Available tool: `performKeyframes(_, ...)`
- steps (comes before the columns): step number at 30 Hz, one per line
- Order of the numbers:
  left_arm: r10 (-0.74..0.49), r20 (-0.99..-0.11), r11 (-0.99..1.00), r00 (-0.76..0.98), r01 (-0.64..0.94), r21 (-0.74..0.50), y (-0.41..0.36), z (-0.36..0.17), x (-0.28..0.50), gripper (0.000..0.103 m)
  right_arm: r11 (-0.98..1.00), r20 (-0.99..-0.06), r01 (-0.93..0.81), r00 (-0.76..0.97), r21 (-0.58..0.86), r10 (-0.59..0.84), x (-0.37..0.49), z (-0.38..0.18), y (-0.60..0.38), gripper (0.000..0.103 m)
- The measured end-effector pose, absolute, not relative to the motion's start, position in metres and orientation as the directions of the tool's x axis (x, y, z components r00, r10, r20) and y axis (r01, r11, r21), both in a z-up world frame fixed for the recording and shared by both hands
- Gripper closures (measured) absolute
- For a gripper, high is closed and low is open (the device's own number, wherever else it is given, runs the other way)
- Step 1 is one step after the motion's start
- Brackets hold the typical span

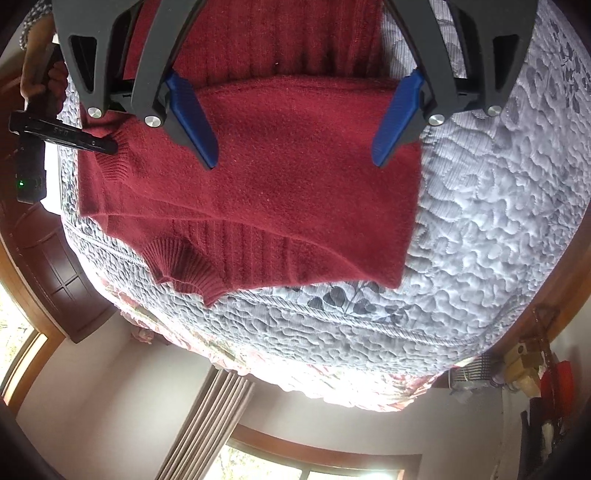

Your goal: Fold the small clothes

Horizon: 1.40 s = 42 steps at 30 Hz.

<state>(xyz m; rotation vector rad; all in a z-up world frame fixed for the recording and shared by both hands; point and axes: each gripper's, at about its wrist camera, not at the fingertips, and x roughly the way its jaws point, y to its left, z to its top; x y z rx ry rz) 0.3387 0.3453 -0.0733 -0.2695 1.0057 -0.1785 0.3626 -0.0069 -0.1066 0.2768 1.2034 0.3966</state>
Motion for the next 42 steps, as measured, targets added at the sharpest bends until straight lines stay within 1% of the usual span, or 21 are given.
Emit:
performKeyframes(4,-0.260,-0.803,0.955,0.536,0.022,-0.295,0.353,-0.072,0.337,0.018,0.878,-0.787,-0.170,0.391,0.448,0.478,0.354,-0.079,-0.026,0.094)
performKeyframes(7,-0.248,-0.808,0.962,0.534,0.033,-0.273,0.350,-0.076,0.340,0.018,0.893,-0.773,-0.162,0.450,0.421,0.446,0.348,-0.062,-0.040,0.094)
performKeyframes(10,-0.245,-0.819,0.964,0.519,0.044,-0.261,0.341,-0.086,0.343,0.018,0.914,-0.787,-0.136,0.470,0.383,0.400,0.347,-0.063,-0.051,0.094)
performKeyframes(13,-0.224,-0.848,0.972,0.480,0.043,-0.232,0.331,-0.105,0.350,0.018,0.922,-0.820,-0.097,0.430,0.375,0.379,0.356,-0.084,-0.056,0.093)
performKeyframes(14,-0.203,-0.862,0.977,0.465,0.037,-0.210,0.328,-0.113,0.353,0.018,0.929,-0.837,-0.091,0.408,0.360,0.364,0.359,-0.093,-0.054,0.092)
performKeyframes(15,-0.189,-0.872,0.980,0.452,0.033,-0.195,0.326,-0.120,0.355,0.018,0.937,-0.855,-0.089,0.387,0.338,0.345,0.361,-0.101,-0.052,0.087)
performKeyframes(16,-0.175,-0.879,0.983,0.443,0.031,-0.180,0.325,-0.125,0.357,0.018,0.945,-0.868,-0.091,0.376,0.314,0.325,0.362,-0.106,-0.050,0.085)
performKeyframes(17,-0.155,-0.886,0.987,0.437,0.034,-0.156,0.323,-0.128,0.358,0.018,0.951,-0.875,-0.098,0.373,0.294,0.309,0.362,-0.109,-0.048,0.085)
performKeyframes(19,-0.128,-0.892,0.992,0.434,0.047,-0.120,0.320,-0.128,0.359,0.018,0.953,-0.874,-0.110,0.381,0.282,0.303,0.359,-0.107,-0.049,0.083)
performKeyframes(20,-0.124,-0.892,0.992,0.435,0.051,-0.113,0.319,-0.124,0.359,0.018,0.954,-0.869,-0.108,0.392,0.281,0.301,0.356,-0.102,-0.051,0.080)
performKeyframes(22,-0.148,-0.877,0.989,0.458,0.046,-0.143,0.320,-0.110,0.354,0.018,0.955,-0.848,-0.102,0.440,0.280,0.296,0.348,-0.085,-0.060,0.076)
performKeyframes(25,-0.233,-0.822,0.970,0.520,0.070,-0.231,0.314,-0.081,0.346,0.018,0.940,-0.804,-0.134,0.491,0.312,0.337,0.337,-0.062,-0.067,0.070)
performKeyframes(27,-0.283,-0.809,0.958,0.515,0.107,-0.266,0.301,-0.074,0.343,0.018,0.924,-0.796,-0.168,0.470,0.344,0.382,0.333,-0.059,-0.063,0.069)
performKeyframes(29,-0.310,-0.811,0.951,0.496,0.146,-0.274,0.286,-0.075,0.342,0.018,0.906,-0.798,-0.197,0.429,0.375,0.424,0.335,-0.065,-0.054,0.069)
performKeyframes(33,-0.299,-0.839,0.954,0.454,0.174,-0.246,0.268,-0.096,0.346,0.018,0.923,-0.833,-0.179,0.397,0.341,0.385,0.340,-0.085,-0.047,0.069)
performKeyframes(36,-0.283,-0.863,0.959,0.418,0.140,-0.247,0.273,-0.117,0.349,0.018,0.935,-0.859,-0.131,0.370,0.329,0.354,0.344,-0.105,-0.053,0.071)
performKeyframes(39,-0.263,-0.879,0.965,0.398,0.122,-0.233,0.278,-0.137,0.352,0.018,0.925,-0.852,-0.117,0.361,0.363,0.380,0.343,-0.120,-0.059,0.071)
performKeyframes(41,-0.249,-0.878,0.968,0.408,0.132,-0.213,0.276,-0.141,0.351,0.018,0.927,-0.852,-0.120,0.368,0.354,0.373,0.342,-0.121,-0.058,0.071)
performKeyframes(42,-0.237,-0.880,0.971,0.411,0.136,-0.198,0.273,-0.140,0.350,0.018,0.928,-0.851,-0.125,0.373,0.350,0.371,0.340,-0.119,-0.057,0.069)
